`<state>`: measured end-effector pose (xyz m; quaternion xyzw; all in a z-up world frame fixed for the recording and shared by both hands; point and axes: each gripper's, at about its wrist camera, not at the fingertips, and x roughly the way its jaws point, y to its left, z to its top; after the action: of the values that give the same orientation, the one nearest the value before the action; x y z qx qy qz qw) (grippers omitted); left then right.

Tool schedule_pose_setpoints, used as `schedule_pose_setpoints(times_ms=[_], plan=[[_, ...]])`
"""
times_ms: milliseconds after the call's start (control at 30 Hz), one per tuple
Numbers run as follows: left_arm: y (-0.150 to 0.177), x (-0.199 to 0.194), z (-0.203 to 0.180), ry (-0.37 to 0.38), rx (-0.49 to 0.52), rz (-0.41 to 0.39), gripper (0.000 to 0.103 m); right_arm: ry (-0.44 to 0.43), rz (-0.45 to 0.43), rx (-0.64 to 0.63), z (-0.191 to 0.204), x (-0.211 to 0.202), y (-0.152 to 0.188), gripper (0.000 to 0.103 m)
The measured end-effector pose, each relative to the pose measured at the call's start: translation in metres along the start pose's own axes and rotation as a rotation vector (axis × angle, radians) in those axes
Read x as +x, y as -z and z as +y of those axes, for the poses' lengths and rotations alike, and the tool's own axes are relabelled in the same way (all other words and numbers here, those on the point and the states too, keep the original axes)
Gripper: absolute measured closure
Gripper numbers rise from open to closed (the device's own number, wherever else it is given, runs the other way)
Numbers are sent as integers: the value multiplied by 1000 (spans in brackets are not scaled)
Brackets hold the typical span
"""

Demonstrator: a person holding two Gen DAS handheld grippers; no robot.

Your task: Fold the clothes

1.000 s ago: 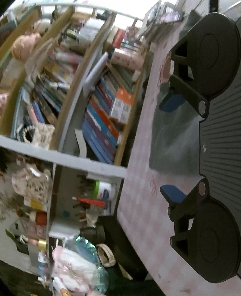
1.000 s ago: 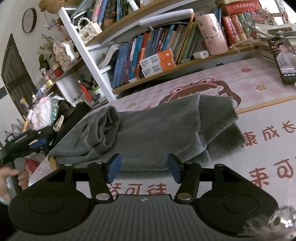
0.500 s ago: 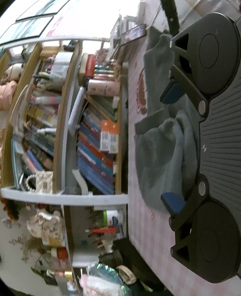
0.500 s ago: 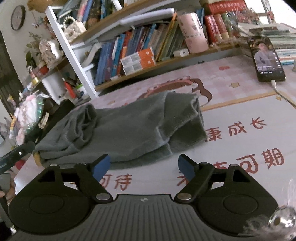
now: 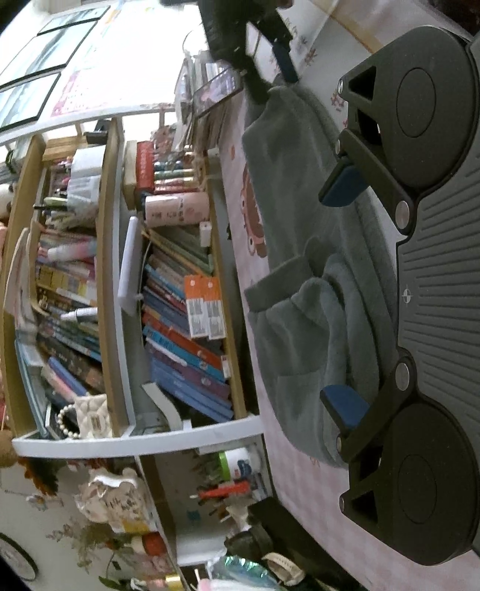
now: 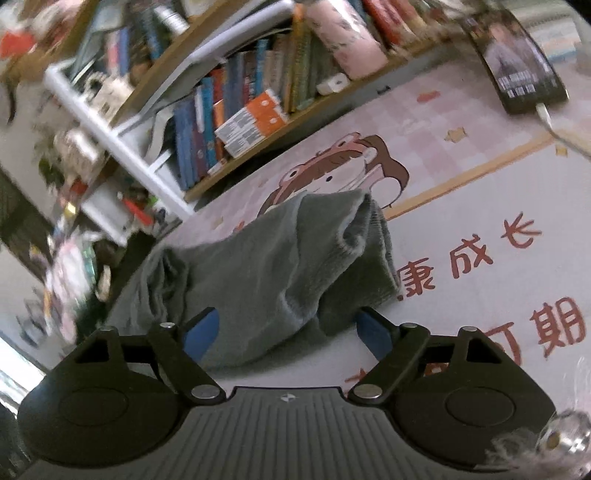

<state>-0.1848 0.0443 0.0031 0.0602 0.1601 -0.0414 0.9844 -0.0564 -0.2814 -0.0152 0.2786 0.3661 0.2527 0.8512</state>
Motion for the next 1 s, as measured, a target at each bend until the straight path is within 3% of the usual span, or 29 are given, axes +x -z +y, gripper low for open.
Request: schedule_pose_setpoints(times_ms=[167, 233, 333, 400, 533, 700, 833, 933, 1000], plan=[[-2, 1, -13, 55, 46, -19, 0, 3, -8, 95, -4, 7, -8, 27], [-4, 1, -20, 78, 69, -29, 0, 31, -18, 101, -4, 7, -9, 48], [-8, 3, -32, 125, 113, -37, 0, 38, -48, 97, -5, 5, -10, 71], [-12, 8, -44, 173, 152, -35, 0, 23, -65, 96, -6, 3, -12, 77], [-21, 28, -72, 265, 226, 5, 1, 0, -80, 72, -4, 1, -16, 79], [-33, 57, -121, 353, 372, 43, 16, -10, -80, 64, -2, 0, -19, 79], [-33, 83, -159, 348, 498, 86, 24, -18, -78, 66, -3, 1, -20, 79], [-30, 100, -174, 322, 537, 107, 35, -24, -75, 63, -3, 1, -21, 79], [-28, 108, -180, 294, 534, 114, 54, -29, -75, 61, -4, 0, -21, 79]])
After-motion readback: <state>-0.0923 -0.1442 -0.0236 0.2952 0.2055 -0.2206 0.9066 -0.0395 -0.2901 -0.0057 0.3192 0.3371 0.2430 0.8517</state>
